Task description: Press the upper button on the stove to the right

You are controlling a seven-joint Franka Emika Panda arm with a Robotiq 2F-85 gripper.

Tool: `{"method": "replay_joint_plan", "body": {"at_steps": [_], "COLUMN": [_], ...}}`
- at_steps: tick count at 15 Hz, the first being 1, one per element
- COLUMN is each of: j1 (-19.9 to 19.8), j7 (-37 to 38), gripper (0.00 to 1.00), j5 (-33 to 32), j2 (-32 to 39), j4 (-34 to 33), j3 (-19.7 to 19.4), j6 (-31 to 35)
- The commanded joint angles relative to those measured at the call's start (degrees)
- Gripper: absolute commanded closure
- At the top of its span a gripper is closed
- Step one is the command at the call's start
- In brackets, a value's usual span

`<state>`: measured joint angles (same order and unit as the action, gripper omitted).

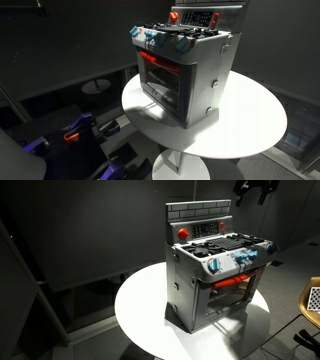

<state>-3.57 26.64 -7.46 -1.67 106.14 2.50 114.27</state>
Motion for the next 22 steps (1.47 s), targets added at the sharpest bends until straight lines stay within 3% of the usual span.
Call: {"method": "replay_joint_plan", "body": {"at_steps": [1, 14, 22], "j1": [1.0, 1.2, 2.3], "j7": [0.0, 10.0, 9.8], "gripper": [0.0, 0.0, 0.0], "j5": [0.0, -4.0, -2.9], "j2": [0.0, 8.8, 12.9], "j4": [-0.2, -3.0, -5.8], "j3": [-1.0, -4.3, -5.7], "j6": [-0.2, 10.0, 11.0]}}
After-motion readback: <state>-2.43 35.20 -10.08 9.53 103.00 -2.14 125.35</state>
